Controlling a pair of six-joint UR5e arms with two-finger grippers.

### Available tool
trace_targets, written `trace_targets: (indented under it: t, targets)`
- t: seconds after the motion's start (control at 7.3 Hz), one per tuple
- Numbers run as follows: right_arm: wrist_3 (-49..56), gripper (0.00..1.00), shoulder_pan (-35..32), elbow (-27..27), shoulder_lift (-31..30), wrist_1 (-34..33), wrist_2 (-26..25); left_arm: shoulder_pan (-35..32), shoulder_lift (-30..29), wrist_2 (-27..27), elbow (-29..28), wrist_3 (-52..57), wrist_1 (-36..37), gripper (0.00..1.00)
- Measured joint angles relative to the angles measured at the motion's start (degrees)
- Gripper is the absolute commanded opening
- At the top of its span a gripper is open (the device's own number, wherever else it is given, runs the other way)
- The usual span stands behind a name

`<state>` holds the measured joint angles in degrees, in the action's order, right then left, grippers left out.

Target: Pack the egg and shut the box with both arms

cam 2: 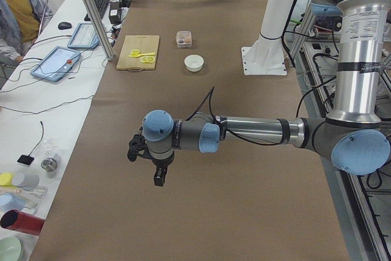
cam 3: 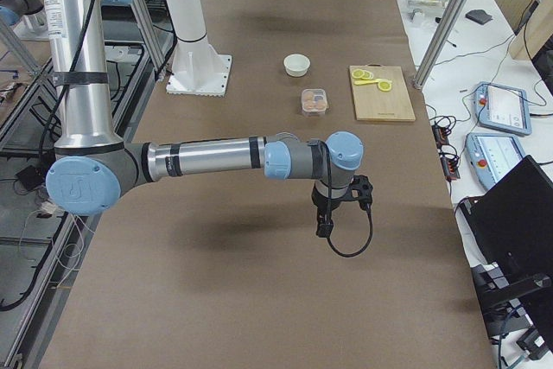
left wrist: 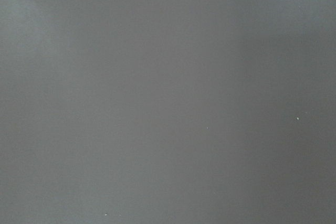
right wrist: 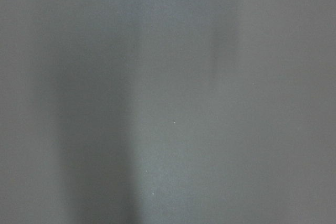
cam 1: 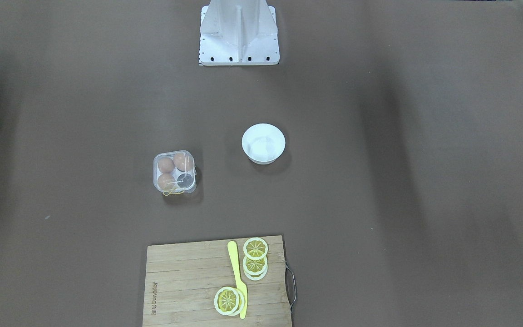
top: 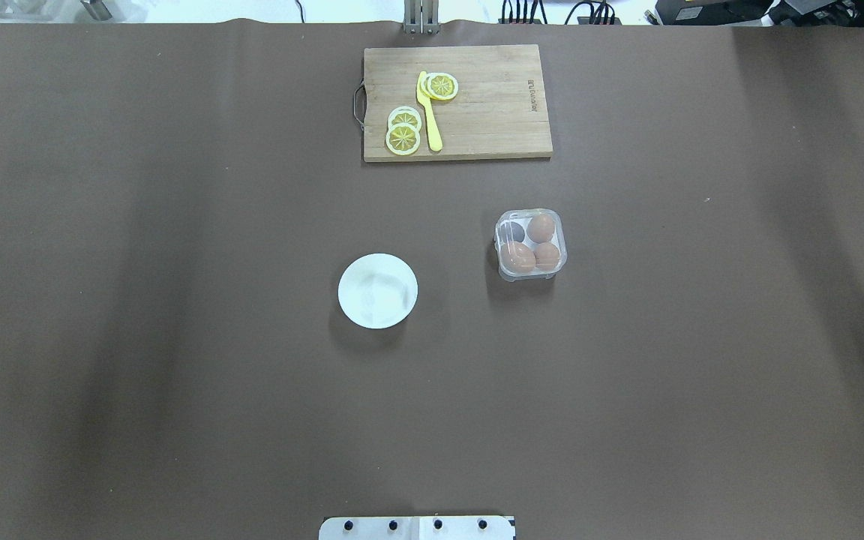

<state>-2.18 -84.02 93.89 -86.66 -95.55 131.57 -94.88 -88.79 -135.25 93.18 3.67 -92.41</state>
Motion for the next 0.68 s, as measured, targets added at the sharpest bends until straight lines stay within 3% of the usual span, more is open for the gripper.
trace_targets:
  t: [0.68]
  targets:
    - [0.2,1.00,-0.1,0.4,0.0,0.0,-0.2,-0.1,0.9,-0.4,1.5,-0.1,-0.4,0.98]
